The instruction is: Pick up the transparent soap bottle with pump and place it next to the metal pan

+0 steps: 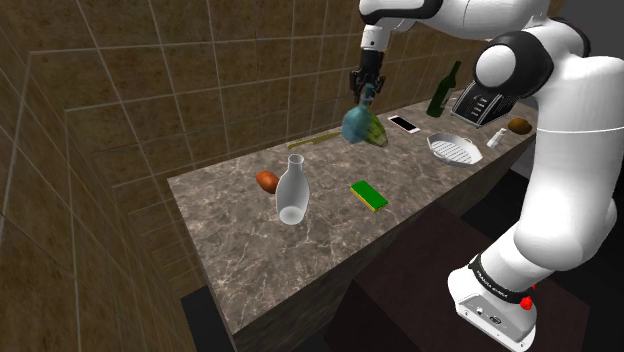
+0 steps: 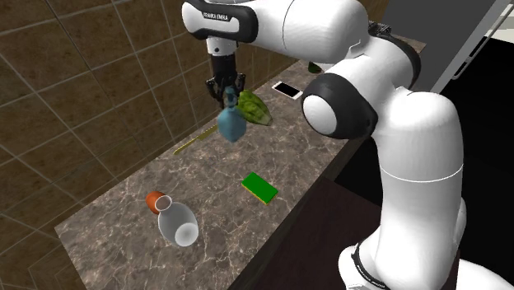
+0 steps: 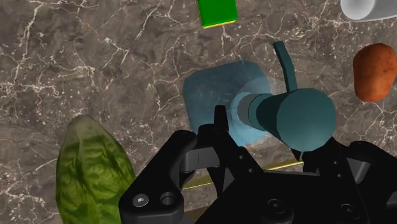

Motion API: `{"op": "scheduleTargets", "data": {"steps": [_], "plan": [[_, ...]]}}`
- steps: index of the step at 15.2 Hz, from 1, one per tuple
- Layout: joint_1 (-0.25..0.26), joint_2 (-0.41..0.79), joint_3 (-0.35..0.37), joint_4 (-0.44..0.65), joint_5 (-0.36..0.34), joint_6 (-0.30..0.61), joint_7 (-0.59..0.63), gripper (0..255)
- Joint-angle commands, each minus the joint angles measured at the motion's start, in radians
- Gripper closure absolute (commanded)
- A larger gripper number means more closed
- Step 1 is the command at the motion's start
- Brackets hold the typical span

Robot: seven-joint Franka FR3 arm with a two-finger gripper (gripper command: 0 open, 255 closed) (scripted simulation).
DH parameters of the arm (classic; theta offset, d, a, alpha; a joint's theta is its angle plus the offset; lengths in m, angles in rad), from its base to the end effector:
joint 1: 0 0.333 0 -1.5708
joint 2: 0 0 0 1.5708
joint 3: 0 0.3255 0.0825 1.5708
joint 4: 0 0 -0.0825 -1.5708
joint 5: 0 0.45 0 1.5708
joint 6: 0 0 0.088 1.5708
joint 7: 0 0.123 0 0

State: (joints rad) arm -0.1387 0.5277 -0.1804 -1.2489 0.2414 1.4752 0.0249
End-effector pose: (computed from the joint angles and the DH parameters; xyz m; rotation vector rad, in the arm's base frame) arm 0.7197 -0.1773 0.4237 -2.8818 0.5033 0.3962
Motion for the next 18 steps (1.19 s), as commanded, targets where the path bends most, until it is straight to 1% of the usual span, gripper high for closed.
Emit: {"op": "scheduleTargets", "data": {"steps": [1, 5, 9, 13, 18], "plan": [[-0.011, -0.072, -0.014, -0.09, -0.014, 0.013, -0.033, 255], [-0.045, -0.161, -0.041, -0.179, -0.039, 0.004, -0.096, 255], [-0.081, -0.234, -0.07, -0.239, -0.067, -0.016, -0.16, 255], [-0.12, -0.292, -0.102, -0.276, -0.096, -0.044, -0.228, 255], [-0.173, -0.344, -0.144, -0.29, -0.133, -0.088, -0.318, 255]]}}
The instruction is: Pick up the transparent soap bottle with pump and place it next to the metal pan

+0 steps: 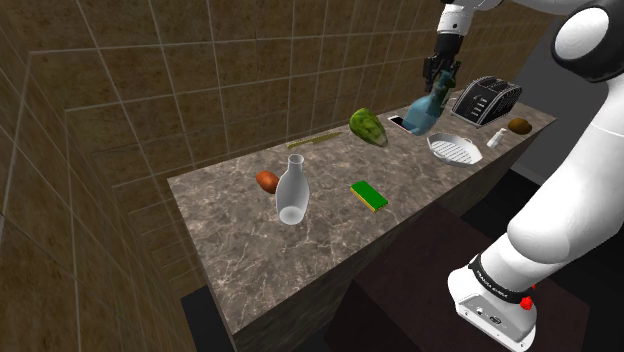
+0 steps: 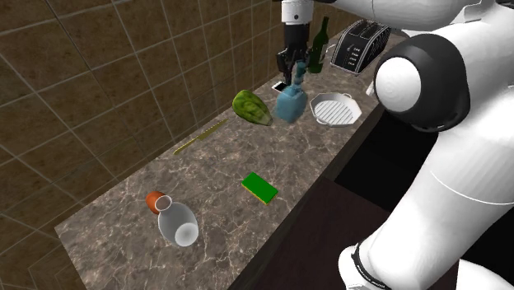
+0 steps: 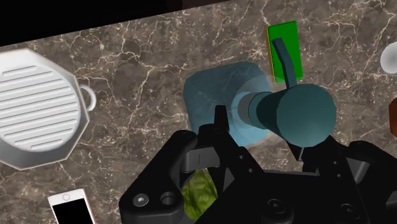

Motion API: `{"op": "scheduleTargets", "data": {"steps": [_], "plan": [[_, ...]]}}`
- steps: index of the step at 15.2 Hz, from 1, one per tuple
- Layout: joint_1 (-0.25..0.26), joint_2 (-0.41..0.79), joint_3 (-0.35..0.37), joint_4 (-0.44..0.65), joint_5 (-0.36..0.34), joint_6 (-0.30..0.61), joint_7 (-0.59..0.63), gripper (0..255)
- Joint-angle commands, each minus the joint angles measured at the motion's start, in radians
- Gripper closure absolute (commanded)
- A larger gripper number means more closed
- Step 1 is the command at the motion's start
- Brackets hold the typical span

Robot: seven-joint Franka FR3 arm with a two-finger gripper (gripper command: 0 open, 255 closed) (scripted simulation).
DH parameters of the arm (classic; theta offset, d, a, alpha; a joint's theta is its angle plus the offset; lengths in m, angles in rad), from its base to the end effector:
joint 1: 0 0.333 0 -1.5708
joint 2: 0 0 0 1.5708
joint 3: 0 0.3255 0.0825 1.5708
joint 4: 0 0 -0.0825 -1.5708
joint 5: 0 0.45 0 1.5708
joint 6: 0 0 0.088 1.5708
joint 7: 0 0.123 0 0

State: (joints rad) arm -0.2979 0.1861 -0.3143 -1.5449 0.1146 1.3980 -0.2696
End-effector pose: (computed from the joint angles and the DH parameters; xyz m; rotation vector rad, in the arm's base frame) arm 0.5405 -0.3442 0.5077 -2.8818 0.5030 0.3958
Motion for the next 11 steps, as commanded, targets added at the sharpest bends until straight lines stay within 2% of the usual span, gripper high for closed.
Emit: {"op": "scheduleTargets", "data": {"steps": [1, 11], "plan": [[-0.025, -0.01, -0.019, 0.008, -0.014, -0.021, -0.043, 255], [-0.146, -0.026, -0.111, 0.095, -0.075, -0.13, -0.256, 255]]}}
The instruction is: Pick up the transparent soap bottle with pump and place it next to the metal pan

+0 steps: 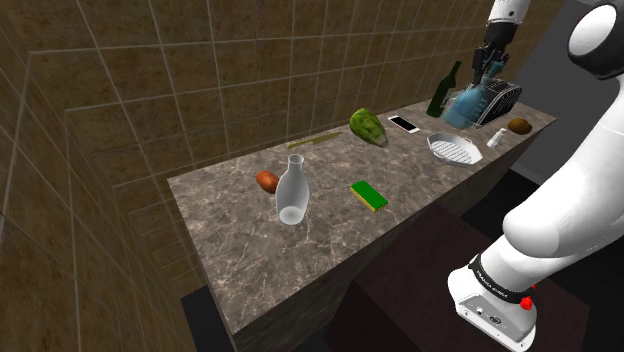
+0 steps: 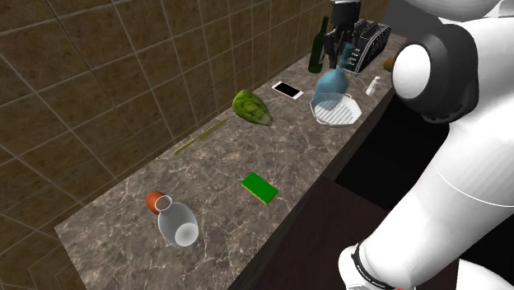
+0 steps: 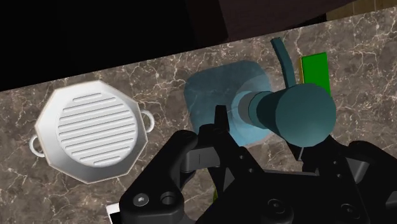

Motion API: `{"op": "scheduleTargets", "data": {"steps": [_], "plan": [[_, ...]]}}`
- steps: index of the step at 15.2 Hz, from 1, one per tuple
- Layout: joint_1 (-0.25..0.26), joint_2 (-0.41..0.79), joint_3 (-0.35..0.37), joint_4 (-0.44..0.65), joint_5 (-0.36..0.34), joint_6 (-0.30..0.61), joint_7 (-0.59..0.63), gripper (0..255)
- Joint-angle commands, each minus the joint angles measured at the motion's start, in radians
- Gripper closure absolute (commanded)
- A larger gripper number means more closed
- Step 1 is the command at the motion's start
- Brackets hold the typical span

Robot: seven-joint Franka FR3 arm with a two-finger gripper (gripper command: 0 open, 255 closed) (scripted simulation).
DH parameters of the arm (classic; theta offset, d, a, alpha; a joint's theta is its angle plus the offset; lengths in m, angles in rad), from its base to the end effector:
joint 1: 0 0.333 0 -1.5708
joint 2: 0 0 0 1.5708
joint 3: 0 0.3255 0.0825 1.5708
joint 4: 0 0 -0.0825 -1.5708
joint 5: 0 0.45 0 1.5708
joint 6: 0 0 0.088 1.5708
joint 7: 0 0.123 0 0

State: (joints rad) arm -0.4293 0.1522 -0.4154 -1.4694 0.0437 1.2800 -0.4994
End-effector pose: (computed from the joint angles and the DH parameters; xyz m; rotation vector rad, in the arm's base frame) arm 0.4310 -0.4507 0.5637 -2.8812 0.5029 0.3960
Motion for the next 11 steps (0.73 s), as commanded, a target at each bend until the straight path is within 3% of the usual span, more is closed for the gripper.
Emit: {"op": "scheduleTargets", "data": {"steps": [1, 6, 11], "plan": [[-0.029, 0.013, -0.02, 0.036, -0.008, -0.024, -0.05, 255], [-0.107, 0.058, -0.069, 0.144, -0.021, -0.089, -0.178, 255], [-0.096, 0.033, -0.065, 0.044, -0.03, -0.012, -0.167, 255]]}}
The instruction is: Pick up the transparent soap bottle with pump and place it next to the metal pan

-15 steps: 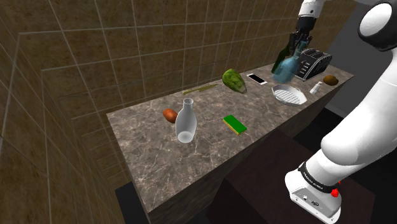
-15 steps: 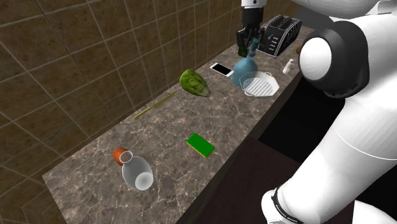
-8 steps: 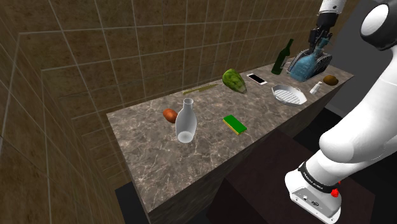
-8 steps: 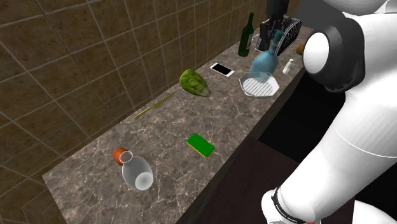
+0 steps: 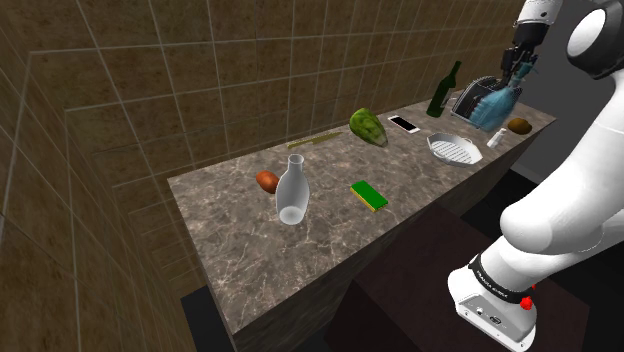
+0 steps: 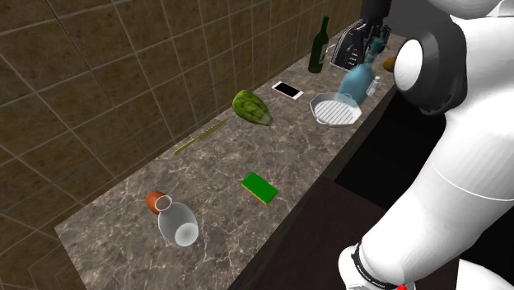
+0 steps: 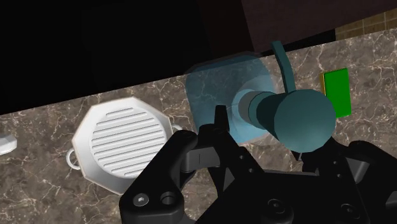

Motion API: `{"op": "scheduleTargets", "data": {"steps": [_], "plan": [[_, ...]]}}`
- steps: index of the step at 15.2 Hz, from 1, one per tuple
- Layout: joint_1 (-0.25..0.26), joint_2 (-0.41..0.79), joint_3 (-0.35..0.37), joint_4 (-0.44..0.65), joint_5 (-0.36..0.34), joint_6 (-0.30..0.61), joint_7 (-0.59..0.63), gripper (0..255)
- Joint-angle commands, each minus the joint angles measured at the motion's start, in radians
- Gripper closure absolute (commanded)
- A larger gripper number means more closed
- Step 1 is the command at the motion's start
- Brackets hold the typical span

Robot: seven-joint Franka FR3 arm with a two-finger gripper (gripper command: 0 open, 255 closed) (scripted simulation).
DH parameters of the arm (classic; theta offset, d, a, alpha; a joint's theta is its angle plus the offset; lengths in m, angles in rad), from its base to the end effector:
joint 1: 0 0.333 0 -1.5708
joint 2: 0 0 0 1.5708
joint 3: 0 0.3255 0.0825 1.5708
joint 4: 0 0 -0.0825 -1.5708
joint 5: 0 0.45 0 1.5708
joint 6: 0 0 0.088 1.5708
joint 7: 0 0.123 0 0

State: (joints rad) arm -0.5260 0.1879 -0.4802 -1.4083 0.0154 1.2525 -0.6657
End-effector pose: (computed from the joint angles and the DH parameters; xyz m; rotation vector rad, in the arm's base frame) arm 0.3606 -0.5175 0.5750 -2.8806 0.5018 0.3973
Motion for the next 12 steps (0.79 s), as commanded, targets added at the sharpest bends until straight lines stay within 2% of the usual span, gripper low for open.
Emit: {"op": "scheduleTargets", "data": {"steps": [1, 12], "plan": [[0.002, -0.007, 0.0, -0.036, -0.003, 0.03, 0.001, 255], [0.012, -0.029, 0.005, -0.211, -0.009, 0.186, 0.015, 255]]}}
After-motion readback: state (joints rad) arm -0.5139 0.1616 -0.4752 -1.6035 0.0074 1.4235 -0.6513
